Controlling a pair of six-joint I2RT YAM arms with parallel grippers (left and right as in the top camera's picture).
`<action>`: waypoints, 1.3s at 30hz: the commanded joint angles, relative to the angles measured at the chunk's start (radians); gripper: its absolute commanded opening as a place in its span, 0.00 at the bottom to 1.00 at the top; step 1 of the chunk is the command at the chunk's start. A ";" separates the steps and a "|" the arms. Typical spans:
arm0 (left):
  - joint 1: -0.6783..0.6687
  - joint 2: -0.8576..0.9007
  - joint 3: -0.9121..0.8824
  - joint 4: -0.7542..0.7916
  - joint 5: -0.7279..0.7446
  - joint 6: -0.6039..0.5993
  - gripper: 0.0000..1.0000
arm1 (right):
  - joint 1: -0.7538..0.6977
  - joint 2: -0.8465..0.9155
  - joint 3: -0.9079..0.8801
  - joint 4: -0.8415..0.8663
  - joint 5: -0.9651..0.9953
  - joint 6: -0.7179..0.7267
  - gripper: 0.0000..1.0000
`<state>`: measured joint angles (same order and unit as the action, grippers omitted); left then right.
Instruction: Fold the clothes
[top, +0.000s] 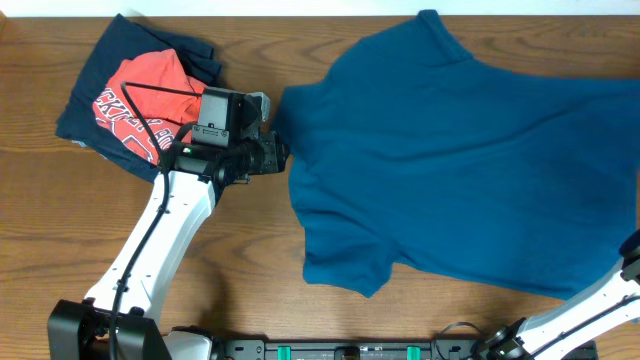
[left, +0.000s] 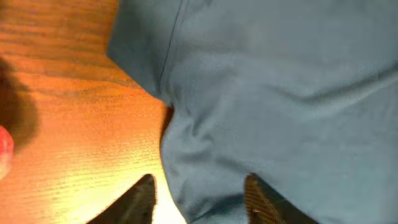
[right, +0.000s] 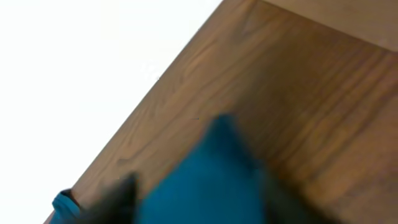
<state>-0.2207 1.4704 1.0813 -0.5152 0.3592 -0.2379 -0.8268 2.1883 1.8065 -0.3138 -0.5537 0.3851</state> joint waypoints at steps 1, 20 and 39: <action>-0.001 -0.010 0.001 0.004 -0.013 0.002 0.52 | 0.000 -0.008 0.005 -0.068 -0.007 -0.060 0.95; -0.080 0.235 0.001 0.065 -0.114 0.116 0.47 | 0.037 -0.102 0.006 -0.373 -0.393 -0.092 0.74; -0.022 0.475 0.001 -0.095 -0.550 -0.216 0.06 | 0.290 -0.233 -0.019 -0.893 0.191 -0.174 0.84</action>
<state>-0.2939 1.8896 1.1187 -0.5499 -0.0349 -0.3069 -0.5671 1.9606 1.8030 -1.1812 -0.5831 0.2123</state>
